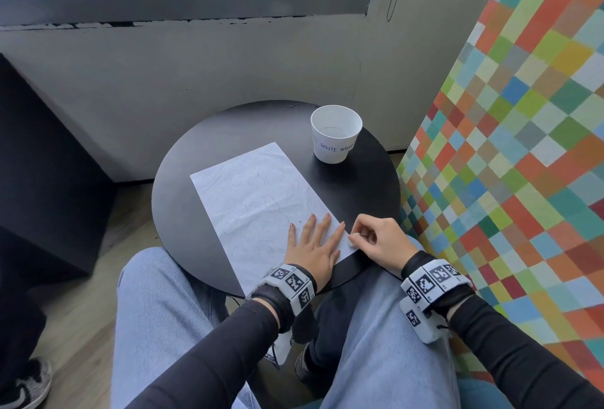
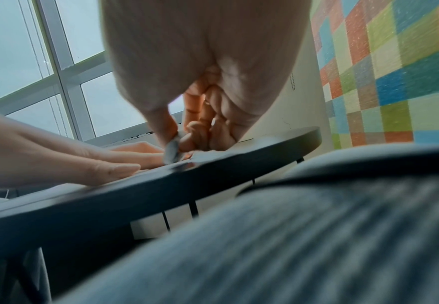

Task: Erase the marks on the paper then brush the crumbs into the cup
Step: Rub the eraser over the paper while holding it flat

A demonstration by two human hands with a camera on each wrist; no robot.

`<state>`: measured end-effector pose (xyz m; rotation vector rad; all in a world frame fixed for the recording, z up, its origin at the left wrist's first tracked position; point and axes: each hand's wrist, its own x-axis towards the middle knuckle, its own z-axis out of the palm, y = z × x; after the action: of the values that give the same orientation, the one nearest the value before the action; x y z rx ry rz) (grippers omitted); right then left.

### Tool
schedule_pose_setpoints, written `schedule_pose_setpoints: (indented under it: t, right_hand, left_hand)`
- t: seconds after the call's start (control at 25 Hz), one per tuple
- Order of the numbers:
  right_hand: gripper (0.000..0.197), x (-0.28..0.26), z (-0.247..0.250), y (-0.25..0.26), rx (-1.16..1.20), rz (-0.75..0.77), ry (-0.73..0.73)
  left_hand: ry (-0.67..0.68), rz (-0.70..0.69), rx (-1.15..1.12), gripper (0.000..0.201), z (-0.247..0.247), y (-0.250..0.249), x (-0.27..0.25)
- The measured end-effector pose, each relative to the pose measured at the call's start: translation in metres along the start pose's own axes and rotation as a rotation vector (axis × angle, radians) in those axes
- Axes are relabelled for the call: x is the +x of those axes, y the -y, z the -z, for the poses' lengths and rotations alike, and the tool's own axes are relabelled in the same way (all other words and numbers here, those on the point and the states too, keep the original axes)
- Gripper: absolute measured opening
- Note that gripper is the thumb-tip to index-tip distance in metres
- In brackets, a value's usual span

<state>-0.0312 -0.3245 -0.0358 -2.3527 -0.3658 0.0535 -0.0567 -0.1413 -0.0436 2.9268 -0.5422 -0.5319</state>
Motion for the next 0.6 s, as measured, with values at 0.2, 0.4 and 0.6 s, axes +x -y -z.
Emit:
schedule_pose_setpoints:
  t: [0.2, 0.4, 0.6]
  right_hand:
    - [0.014, 0.0000, -0.0032, 0.0036, -0.012, 0.032, 0.046]
    - [0.013, 0.0021, -0.0018, 0.0006, -0.022, 0.009, 0.029]
    - [0.012, 0.0021, -0.0056, 0.0007, -0.013, 0.029, 0.029]
  left_hand:
    - [0.005, -0.002, 0.003, 0.054, -0.0001, 0.0004, 0.0001]
    - [-0.004, 0.003, 0.015, 0.054, 0.0001, -0.0004, 0.0006]
    - [-0.003, 0.001, 0.012, 0.054, 0.0004, -0.0003, -0.0001]
